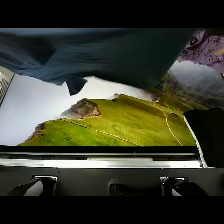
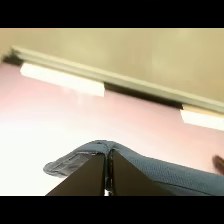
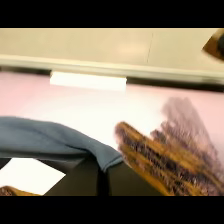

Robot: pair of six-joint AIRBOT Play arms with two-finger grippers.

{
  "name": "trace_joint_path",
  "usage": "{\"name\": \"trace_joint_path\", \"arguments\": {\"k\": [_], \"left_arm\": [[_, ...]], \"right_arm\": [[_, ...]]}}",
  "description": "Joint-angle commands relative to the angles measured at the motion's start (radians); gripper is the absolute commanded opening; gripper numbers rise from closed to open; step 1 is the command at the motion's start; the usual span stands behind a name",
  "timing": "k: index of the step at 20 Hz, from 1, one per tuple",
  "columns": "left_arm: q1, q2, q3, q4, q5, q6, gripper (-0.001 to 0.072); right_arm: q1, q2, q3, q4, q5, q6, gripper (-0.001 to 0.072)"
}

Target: Fold the clothes and pants, and hang the long-sleeved shirts on hangers.

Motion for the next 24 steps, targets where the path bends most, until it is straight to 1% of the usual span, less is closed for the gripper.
{"name": "trace_joint_path", "arguments": {"k": [1, 3, 4, 6, 8, 10, 12, 14, 15, 17, 19, 21, 24], "left_arm": [[-0.008, 0.229, -0.057, 0.173, -0.003, -0.109, 0.0011], [-0.008, 0.312, -0.073, 0.269, -0.021, -0.158, 0.001], [-0.007, 0.336, -0.073, 0.299, -0.026, -0.163, 0.001], [-0.007, 0.35, -0.073, 0.311, -0.031, -0.161, 0.001], [-0.007, 0.315, -0.085, 0.301, -0.07, -0.131, 0.0011], [-0.007, 0.246, -0.127, 0.229, -0.125, -0.055, 0.001], [-0.008, 0.143, -0.202, 0.126, -0.156, 0.015, 0.0011], [-0.009, 0.01, -0.293, 0.037, -0.143, 0.073, 0.0012], [-0.011, -0.073, -0.333, -0.002, -0.127, 0.089, 0.0012], [-0.026, -0.252, -0.385, -0.033, -0.054, 0.122, 0.0012], [-0.045, -0.436, -0.383, -0.031, 0.043, 0.149, 0.0011], [-0.059, -0.6, -0.338, -0.031, 0.122, 0.155, 0.0011], [-0.072, -0.797, -0.204, -0.03, 0.179, 0.163, 0.001]], "right_arm": [[0.0, 0.155, 0.06, -0.035, 0.068, 0.034, 0.0026], [0.001, 0.209, 0.06, -0.051, 0.069, 0.084, 0.0026], [0.0, 0.219, 0.06, -0.054, 0.069, 0.106, 0.0026], [0.0, 0.208, 0.051, -0.06, 0.088, 0.125, 0.0026], [0.0, 0.169, 0.006, -0.06, 0.121, 0.131, 0.0026], [0.0, 0.099, -0.05, -0.06, 0.162, 0.135, 0.0026], [0.0, -0.004, -0.1, -0.06, 0.186, 0.135, 0.0027], [0.001, -0.136, -0.123, -0.06, 0.201, 0.134, 0.0027], [0.0, -0.215, -0.123, -0.06, 0.202, 0.134, 0.0027], [0.0, -0.365, -0.124, -0.06, 0.177, 0.126, 0.0027], [0.0, -0.523, -0.123, -0.072, 0.122, 0.127, 0.0027], [0.0, -0.654, -0.123, -0.105, 0.059, 0.138, 0.0026], [0.0, -0.787, -0.123, -0.182, -0.033, 0.219, 0.0026]]}}
